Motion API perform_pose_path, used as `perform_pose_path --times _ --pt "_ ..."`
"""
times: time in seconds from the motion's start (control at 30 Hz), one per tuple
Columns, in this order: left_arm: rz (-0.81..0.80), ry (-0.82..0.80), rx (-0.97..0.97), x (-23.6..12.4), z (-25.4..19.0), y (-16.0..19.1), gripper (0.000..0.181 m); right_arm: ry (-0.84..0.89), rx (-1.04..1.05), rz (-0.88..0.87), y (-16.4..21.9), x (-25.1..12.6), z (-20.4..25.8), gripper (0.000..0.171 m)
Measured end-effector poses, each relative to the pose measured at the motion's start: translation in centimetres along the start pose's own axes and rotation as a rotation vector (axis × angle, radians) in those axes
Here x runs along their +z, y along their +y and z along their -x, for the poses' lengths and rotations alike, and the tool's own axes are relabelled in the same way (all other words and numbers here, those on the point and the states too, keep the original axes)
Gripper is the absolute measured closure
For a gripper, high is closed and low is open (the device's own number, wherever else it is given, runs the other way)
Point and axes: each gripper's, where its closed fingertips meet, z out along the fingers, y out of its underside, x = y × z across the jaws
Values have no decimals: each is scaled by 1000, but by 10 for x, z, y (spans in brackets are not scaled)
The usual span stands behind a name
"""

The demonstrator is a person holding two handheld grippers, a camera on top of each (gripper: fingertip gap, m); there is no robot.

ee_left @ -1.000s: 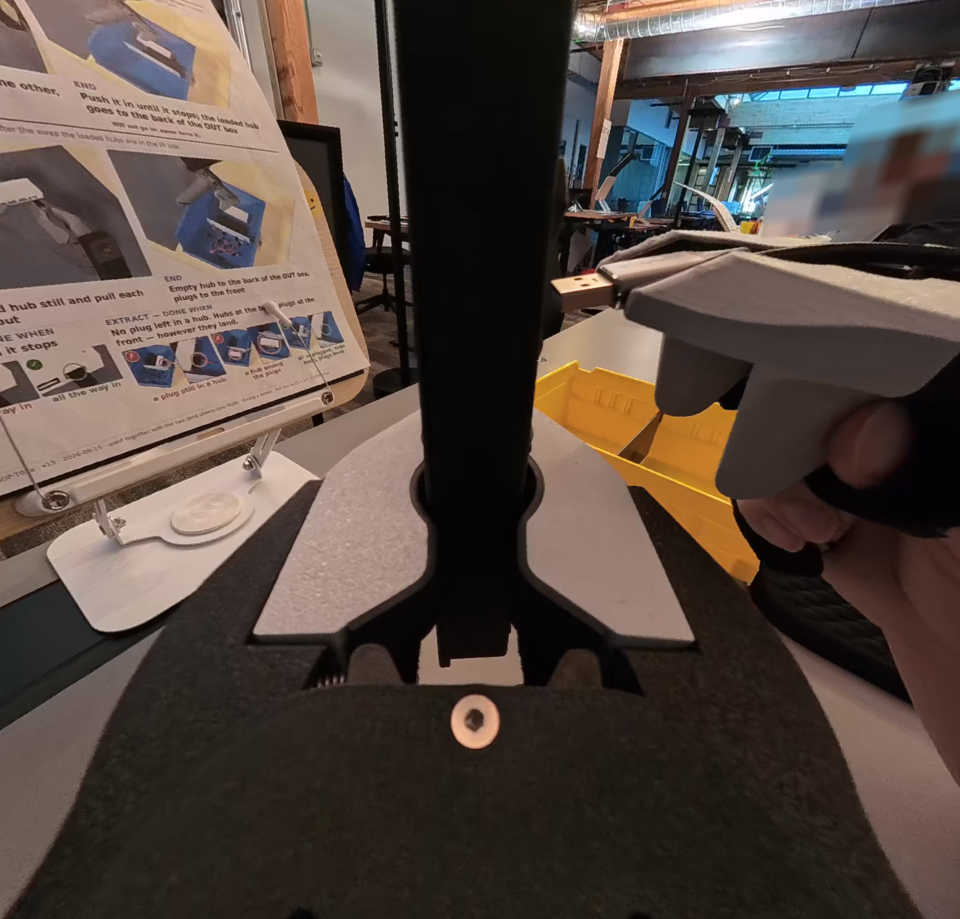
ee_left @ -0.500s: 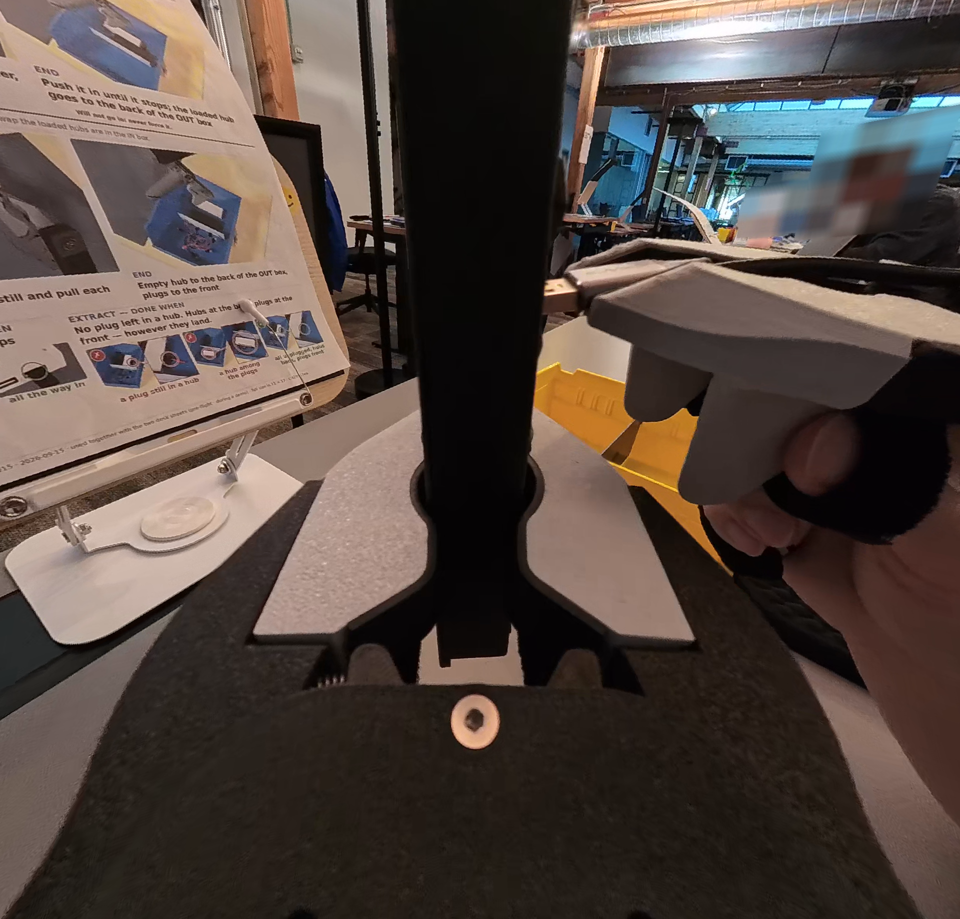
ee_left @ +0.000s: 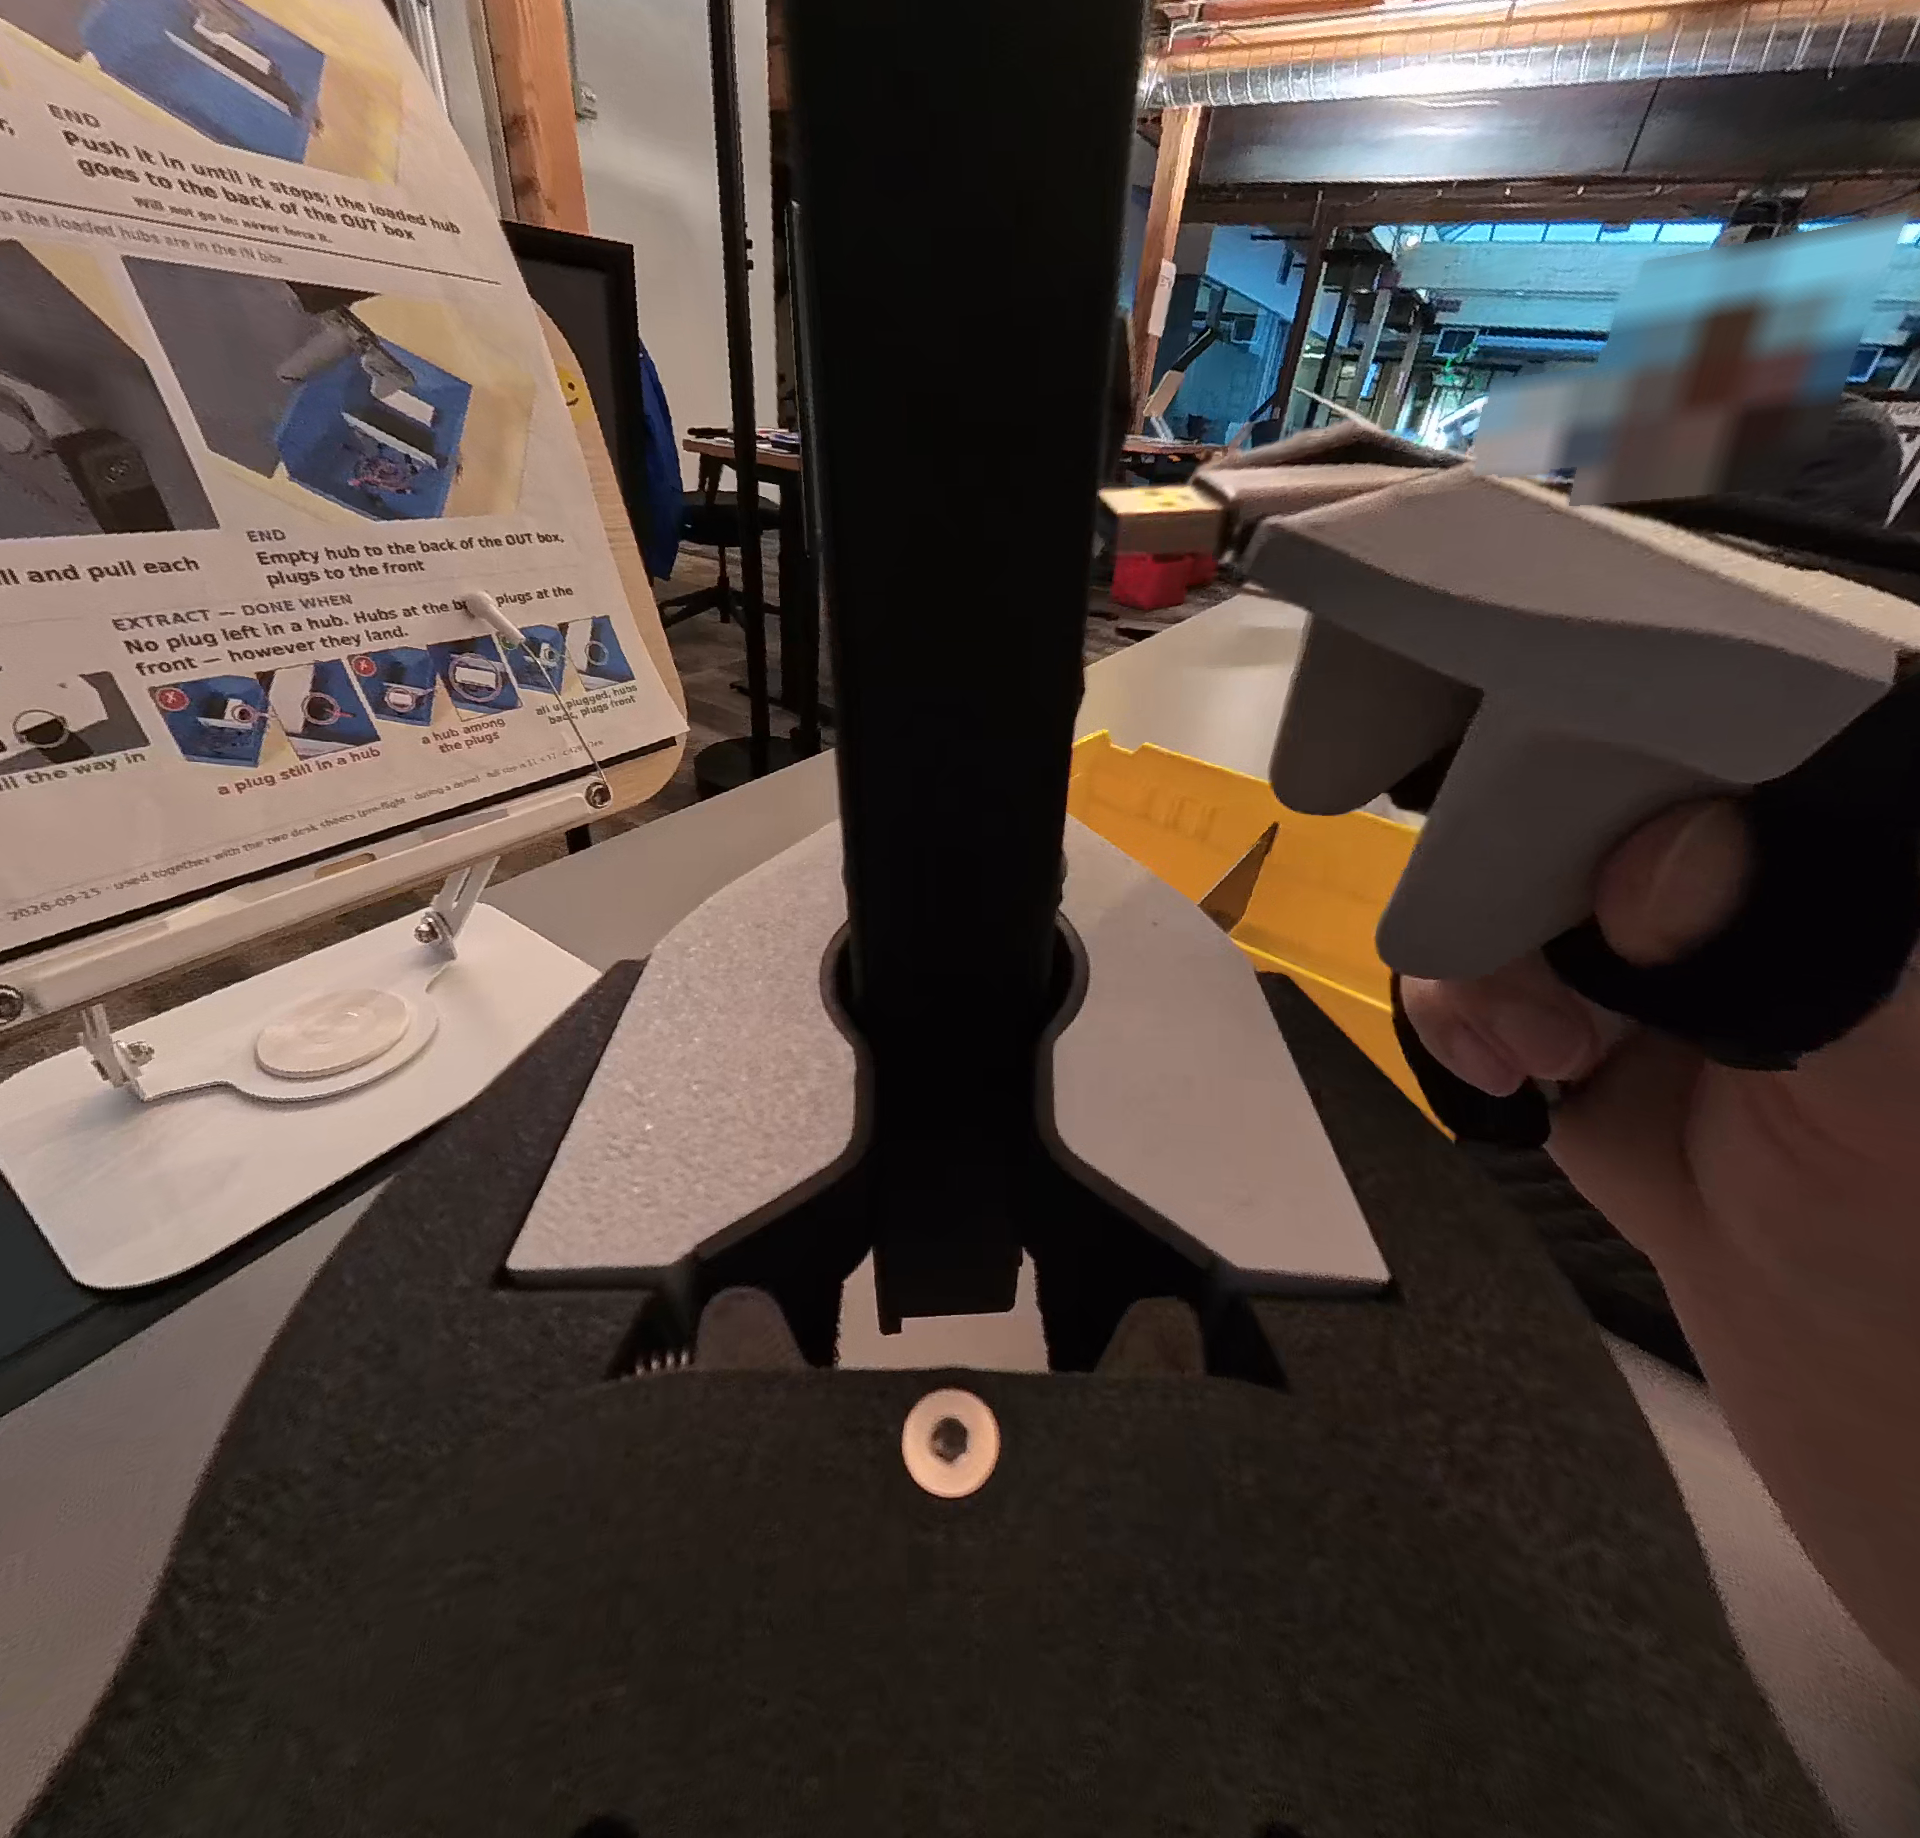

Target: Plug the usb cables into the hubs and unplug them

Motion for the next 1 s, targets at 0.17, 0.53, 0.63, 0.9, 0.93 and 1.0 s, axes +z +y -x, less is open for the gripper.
perform_pose_path --times 0.17,0.53,0.63,0.9,0.93,1.0 --pt "10 -1 14 2 -3 2 155 7 -38 10 1 1 4 152" --pt "0 -5 5 0 0 -1 155 -69 -52 -7 -2 1 19 152" --pt "-5 -1 -1 0 0 -1 156 -43 -41 -22 -6 -3 9 152" --pt "-7 -7 3 0 -1 -1 152 -39 -23 20 7 3 4 152" --pt "-9 -8 1 0 -1 -2 155 -35 -24 22 8 3 4 152" --pt "-13 -7 -1 0 -1 -2 155 -33 -21 23 8 3 3 152"
